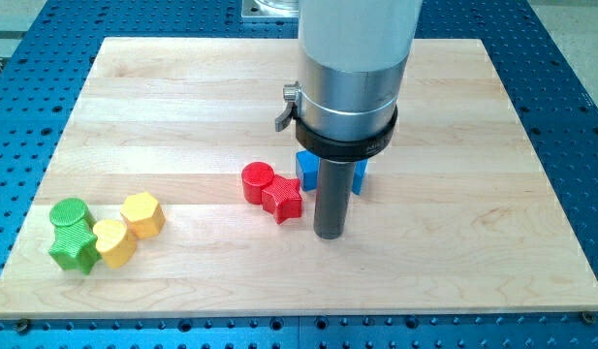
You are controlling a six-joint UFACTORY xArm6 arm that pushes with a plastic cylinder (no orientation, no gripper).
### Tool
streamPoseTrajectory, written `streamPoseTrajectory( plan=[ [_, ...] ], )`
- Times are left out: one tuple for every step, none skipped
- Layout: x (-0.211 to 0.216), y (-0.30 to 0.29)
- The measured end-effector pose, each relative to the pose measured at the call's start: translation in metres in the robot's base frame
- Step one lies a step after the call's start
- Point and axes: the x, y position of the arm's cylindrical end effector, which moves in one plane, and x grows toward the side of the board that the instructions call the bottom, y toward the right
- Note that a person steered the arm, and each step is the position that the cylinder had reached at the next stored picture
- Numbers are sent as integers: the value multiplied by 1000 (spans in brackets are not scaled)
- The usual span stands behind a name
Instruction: Move the red blocks to the center left of the board
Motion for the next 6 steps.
streamPoseTrajectory(
  plan=[
    [-25, -36],
    [-59, -68],
    [-79, -108],
    [-85, -152],
    [-94, -190],
    [-106, -220]
  ],
)
